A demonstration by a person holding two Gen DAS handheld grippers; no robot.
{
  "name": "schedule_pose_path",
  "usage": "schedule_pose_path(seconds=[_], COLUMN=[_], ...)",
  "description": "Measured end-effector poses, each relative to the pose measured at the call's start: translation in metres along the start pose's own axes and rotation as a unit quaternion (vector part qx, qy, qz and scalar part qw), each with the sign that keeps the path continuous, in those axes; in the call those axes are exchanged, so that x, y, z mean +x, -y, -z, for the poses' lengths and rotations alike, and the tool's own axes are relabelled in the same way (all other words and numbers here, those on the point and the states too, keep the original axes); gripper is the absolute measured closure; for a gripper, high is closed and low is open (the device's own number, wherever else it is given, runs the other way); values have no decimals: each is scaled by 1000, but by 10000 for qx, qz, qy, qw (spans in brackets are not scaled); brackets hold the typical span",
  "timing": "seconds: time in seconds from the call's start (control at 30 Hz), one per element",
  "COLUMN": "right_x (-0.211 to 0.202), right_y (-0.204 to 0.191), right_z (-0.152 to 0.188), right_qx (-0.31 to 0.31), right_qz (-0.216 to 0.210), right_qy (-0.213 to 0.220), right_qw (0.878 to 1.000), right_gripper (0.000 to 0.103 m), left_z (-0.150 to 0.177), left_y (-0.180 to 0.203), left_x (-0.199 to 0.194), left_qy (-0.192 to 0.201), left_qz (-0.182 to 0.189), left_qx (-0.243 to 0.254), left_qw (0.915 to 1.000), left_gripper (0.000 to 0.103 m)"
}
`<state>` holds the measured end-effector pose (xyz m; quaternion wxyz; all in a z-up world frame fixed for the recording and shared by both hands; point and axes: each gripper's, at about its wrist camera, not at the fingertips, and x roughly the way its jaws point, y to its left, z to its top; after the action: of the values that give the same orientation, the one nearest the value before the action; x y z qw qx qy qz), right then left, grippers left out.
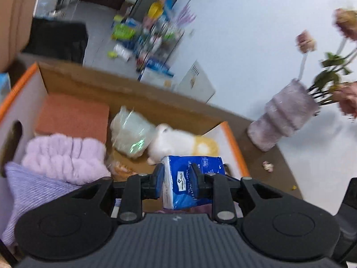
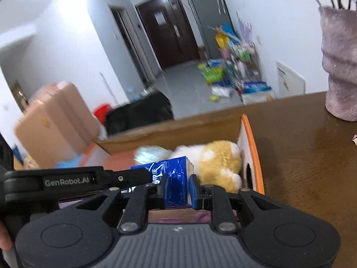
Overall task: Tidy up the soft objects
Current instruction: 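Carry the blue carton into the box and open both grippers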
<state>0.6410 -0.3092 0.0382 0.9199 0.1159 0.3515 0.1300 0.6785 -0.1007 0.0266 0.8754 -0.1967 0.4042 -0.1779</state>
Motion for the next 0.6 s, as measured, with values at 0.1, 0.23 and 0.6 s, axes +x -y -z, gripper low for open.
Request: schedule_pose_path(seconds=[0.1, 0.23, 0.6], right_x=[24, 40, -8], right_y=[7, -1, -5], right_z=[6, 9, 5], right_qx=[70, -170, -248], right_qz=[-25, 218, 175], right_qy=[-286, -438, -163], right_qw=[9996, 9987, 9994], right_gripper=[85, 91, 87], left_z=[7, 6, 14], left_y=[0, -8, -6], left_x=[15, 26, -56], left_qy=[-158, -359, 326], left_qz=[-380, -532, -591], left_qx=[131, 19, 528], left_qw=[9991, 9979, 9963], left_gripper=[78, 77, 66])
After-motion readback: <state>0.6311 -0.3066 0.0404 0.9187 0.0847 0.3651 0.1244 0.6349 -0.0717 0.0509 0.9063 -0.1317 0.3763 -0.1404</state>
